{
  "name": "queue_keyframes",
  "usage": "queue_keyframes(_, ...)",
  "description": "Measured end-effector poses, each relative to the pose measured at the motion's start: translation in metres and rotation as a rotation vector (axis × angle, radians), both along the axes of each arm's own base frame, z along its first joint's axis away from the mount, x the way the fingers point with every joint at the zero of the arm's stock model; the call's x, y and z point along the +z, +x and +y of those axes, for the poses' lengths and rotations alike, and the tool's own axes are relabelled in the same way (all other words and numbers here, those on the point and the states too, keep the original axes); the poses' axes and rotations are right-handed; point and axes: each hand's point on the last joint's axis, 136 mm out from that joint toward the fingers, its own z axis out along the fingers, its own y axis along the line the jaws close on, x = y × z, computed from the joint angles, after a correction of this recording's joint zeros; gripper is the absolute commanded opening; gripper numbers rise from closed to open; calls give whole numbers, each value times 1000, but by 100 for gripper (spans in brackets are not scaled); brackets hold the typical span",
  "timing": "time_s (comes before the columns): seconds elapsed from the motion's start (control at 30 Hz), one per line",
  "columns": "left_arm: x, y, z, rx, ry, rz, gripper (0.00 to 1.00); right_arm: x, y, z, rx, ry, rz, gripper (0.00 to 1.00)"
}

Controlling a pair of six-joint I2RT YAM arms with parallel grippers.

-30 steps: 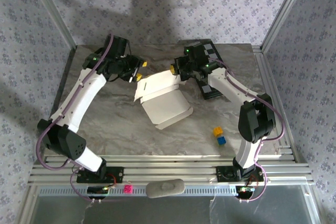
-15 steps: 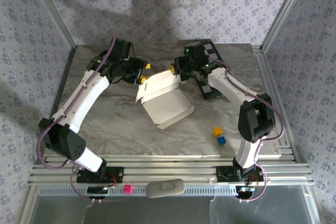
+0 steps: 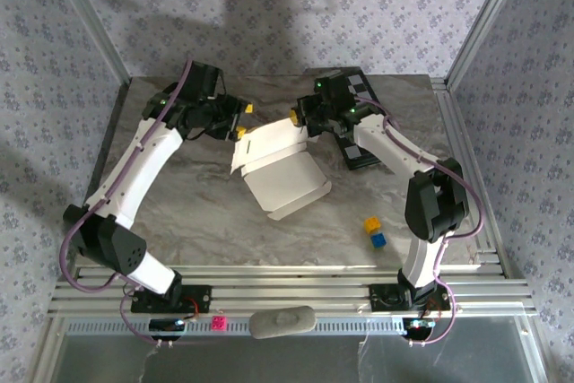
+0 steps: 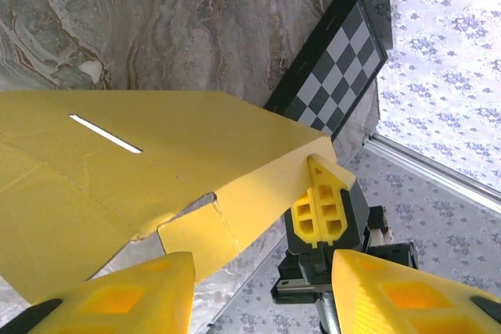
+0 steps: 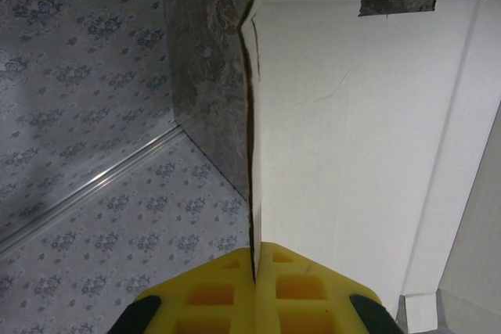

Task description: Fold the paper box

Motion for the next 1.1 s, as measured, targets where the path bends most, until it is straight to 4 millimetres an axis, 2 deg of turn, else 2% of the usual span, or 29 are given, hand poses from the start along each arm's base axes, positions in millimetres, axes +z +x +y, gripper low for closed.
queue_keyframes(0.17, -2, 0, -10, -25, -8, -1, 49, -4, 1, 1, 0, -3, 7, 0)
queue_keyframes(0.37, -16, 0, -26, -56, -3, 29, 49, -4, 0, 0, 0, -8, 16, 0)
queue_keyframes(0.63, -15, 1, -28, -58, -9, 22, 51, 7, -11, -8, -7, -69, 118, 0)
queue_keyframes(0.8, 1, 5, -24, -50, -19, -6, 51, 6, -23, -18, -18, -118, 192, 0)
queue_keyframes(0.9, 15, 10, -15, -30, -27, -38, 52, 4, -30, -23, -23, -141, 224, 0)
queue_keyframes(1.0, 17, 10, -4, -12, -21, -38, 52, 5, -32, -27, -29, -158, 235, 0)
queue_keyframes(1.1, 18, 9, -2, -14, -18, -39, 52, 6, -32, -30, -34, -167, 236, 0)
